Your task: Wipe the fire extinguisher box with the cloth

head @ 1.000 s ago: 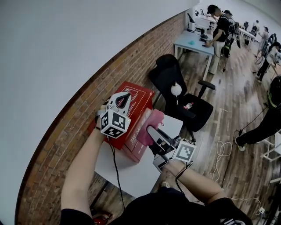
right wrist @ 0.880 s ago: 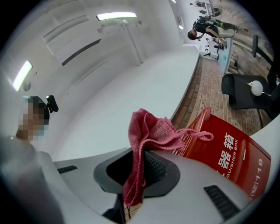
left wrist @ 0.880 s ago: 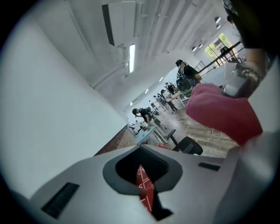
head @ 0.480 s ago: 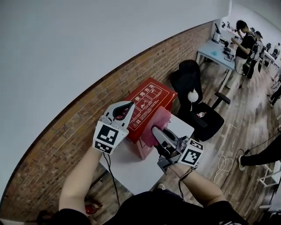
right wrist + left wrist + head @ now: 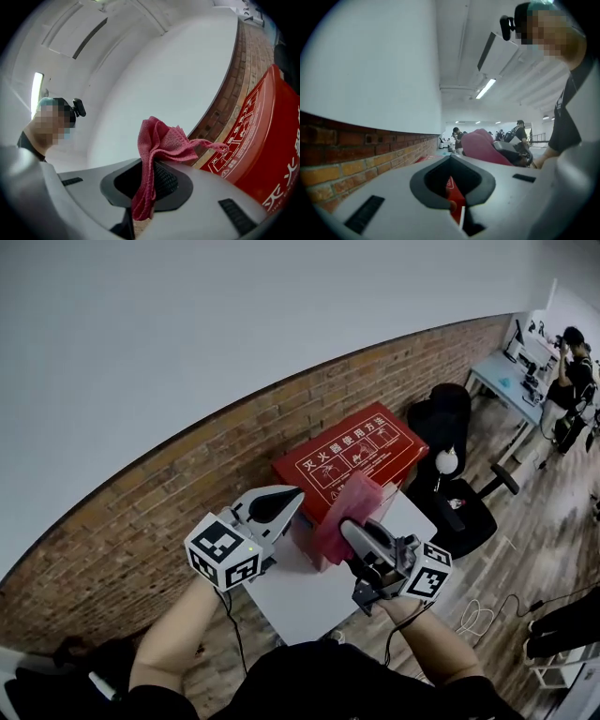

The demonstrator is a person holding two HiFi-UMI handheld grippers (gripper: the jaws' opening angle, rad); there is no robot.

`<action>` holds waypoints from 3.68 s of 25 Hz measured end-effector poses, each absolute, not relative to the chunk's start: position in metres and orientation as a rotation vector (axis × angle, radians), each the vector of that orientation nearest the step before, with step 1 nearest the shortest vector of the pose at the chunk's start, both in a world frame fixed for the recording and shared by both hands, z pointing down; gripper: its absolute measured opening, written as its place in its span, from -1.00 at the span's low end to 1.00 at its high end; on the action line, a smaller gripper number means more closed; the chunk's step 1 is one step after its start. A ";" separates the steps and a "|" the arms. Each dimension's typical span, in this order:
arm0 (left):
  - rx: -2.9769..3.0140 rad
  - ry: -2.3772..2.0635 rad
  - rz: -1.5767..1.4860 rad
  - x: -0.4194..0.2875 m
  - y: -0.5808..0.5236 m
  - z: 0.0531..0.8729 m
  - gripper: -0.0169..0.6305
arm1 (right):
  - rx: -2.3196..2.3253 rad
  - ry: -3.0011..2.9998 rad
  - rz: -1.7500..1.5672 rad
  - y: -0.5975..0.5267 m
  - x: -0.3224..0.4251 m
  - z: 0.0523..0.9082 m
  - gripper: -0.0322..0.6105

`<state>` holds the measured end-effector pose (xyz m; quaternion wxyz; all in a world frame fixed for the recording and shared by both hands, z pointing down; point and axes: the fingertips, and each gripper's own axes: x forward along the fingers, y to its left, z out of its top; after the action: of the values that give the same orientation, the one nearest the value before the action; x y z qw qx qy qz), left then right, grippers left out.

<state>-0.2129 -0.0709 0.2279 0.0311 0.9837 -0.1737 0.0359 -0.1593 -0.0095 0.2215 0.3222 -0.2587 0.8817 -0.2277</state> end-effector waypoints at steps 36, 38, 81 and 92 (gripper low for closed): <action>2.291 0.301 -0.346 -0.292 0.043 0.265 -0.33 | 0.160 2.613 -0.707 0.057 -0.276 0.253 -0.71; 2.305 0.279 -0.346 -0.294 0.044 0.268 -0.49 | 0.140 2.626 -0.726 0.056 -0.276 0.259 -0.71; 2.038 -0.054 -0.592 -0.367 -0.008 0.340 -0.73 | -1.196 2.599 -0.336 -0.007 -0.231 0.288 -0.83; 1.953 -0.122 -0.606 -0.351 -0.028 0.359 -0.73 | -1.559 2.562 0.088 -0.016 -0.181 0.242 -0.83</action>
<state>-0.3507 -0.0283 0.3585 0.5196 0.8146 -0.0508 -0.2529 -0.1815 -0.0160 0.2416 0.0703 -0.5183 0.8518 0.0292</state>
